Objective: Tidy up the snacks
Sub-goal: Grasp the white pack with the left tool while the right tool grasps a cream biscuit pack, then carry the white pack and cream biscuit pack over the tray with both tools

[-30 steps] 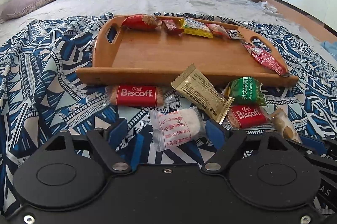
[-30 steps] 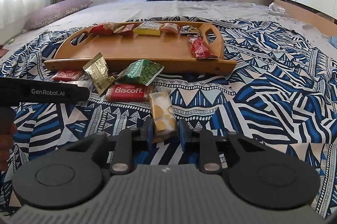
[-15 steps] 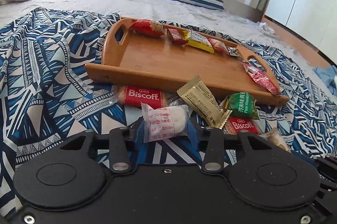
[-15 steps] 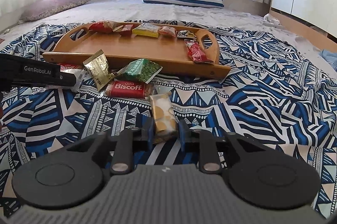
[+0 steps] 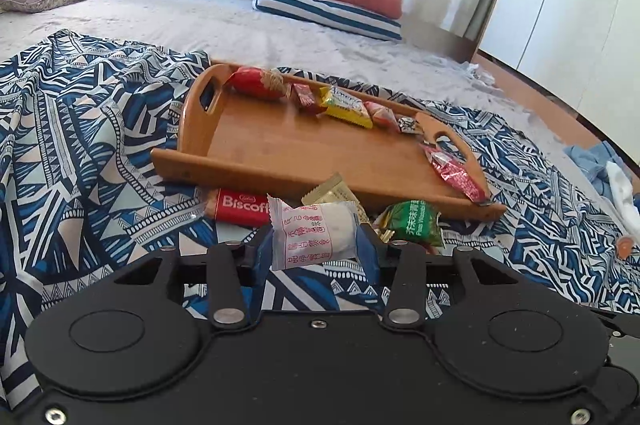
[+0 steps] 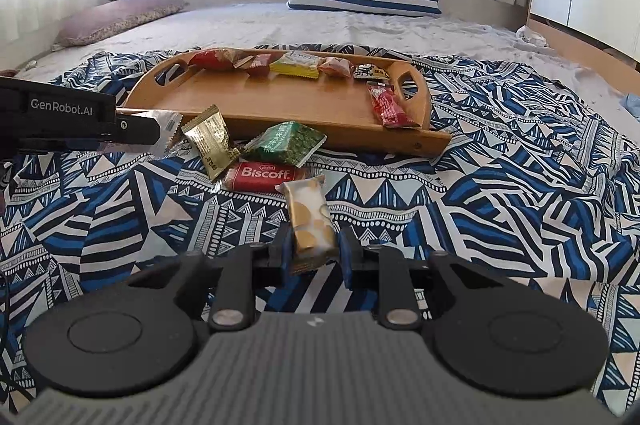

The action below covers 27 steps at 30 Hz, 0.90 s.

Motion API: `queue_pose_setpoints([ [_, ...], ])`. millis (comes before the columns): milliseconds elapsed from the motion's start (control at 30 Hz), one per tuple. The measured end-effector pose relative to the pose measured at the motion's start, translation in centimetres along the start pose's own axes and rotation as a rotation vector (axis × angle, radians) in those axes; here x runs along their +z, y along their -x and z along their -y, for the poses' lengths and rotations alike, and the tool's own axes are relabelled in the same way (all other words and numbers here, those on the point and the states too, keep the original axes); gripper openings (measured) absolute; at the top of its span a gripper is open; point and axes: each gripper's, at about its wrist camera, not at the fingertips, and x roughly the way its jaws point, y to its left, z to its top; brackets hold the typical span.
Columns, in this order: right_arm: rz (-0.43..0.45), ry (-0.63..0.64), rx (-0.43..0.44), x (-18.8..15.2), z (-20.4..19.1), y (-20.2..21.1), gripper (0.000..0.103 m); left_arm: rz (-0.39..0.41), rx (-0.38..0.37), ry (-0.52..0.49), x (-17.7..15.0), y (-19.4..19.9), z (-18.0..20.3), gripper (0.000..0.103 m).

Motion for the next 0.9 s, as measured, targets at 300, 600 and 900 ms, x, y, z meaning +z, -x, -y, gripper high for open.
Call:
queue_pose_setpoints([
  [300, 0.067, -0.018, 0.038, 3.2, 0.0, -0.3, 0.029, 0.017, -0.006, 0.019, 1.1, -0.8, -0.2, 0.036],
  [600, 0.091, -0.030, 0.045, 5.1, 0.0, -1.6, 0.029, -0.005, -0.019, -0.029, 1.2, -0.5, -0.4, 0.066],
  [900, 0.040, -0.059, 0.072, 3.6, -0.3, -2.6, 0.029, -0.057, 0.121, -0.148, -1.3, -3.0, 1.9, 0.085],
])
